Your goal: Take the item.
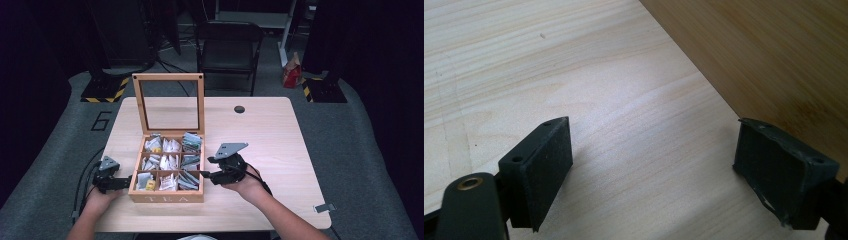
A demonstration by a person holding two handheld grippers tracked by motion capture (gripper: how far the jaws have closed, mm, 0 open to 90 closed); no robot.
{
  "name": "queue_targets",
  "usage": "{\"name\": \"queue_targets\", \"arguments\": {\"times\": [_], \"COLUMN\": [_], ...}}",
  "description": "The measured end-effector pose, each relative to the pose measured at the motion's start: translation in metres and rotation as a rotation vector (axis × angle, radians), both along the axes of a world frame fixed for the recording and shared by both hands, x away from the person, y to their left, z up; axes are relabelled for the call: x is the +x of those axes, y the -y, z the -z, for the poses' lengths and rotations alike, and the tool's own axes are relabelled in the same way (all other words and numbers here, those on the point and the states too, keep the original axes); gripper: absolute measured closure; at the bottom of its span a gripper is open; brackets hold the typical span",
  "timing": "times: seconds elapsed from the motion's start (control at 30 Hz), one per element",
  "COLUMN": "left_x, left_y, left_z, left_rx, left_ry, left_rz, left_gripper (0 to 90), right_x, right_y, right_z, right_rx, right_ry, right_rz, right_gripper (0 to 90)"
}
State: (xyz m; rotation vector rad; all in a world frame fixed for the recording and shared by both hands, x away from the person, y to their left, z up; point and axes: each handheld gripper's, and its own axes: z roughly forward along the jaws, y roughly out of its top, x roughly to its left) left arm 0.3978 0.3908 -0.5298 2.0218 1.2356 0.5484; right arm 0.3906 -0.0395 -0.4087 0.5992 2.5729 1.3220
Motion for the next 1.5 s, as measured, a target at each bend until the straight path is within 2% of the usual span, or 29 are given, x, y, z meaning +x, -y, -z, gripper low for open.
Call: {"name": "queue_targets", "arguments": {"times": [0.27,0.47,0.53,0.97,1.5], "left_x": [0.000,0.000,0.000,0.000,0.000], "left_y": [0.000,0.000,0.000,0.000,0.000], "left_z": [0.000,0.000,0.000,0.000,0.000], "left_rx": [0.000,0.000,0.000,0.000,-0.001], "left_ry": [0.000,0.000,0.000,0.000,-0.001], "left_rz": [0.000,0.000,0.000,0.000,0.000], "left_gripper": [15.2,15.2,15.2,15.2,15.2], "right_x": [0.001,0.001,0.000,0.001,0.003], "right_y": [-0.008,-0.016,-0.018,-0.028,-0.040], "right_z": [0.005,0.009,0.011,0.023,0.036], "right_rx": [-0.009,0.002,-0.011,-0.024,-0.041], "right_ry": [-0.008,-0.016,-0.013,0.000,-0.019], "right_rz": [-0.008,-0.021,-0.035,-0.049,-0.064], "right_gripper": [47.7,53.9,56.9,61.9,67.7]}}
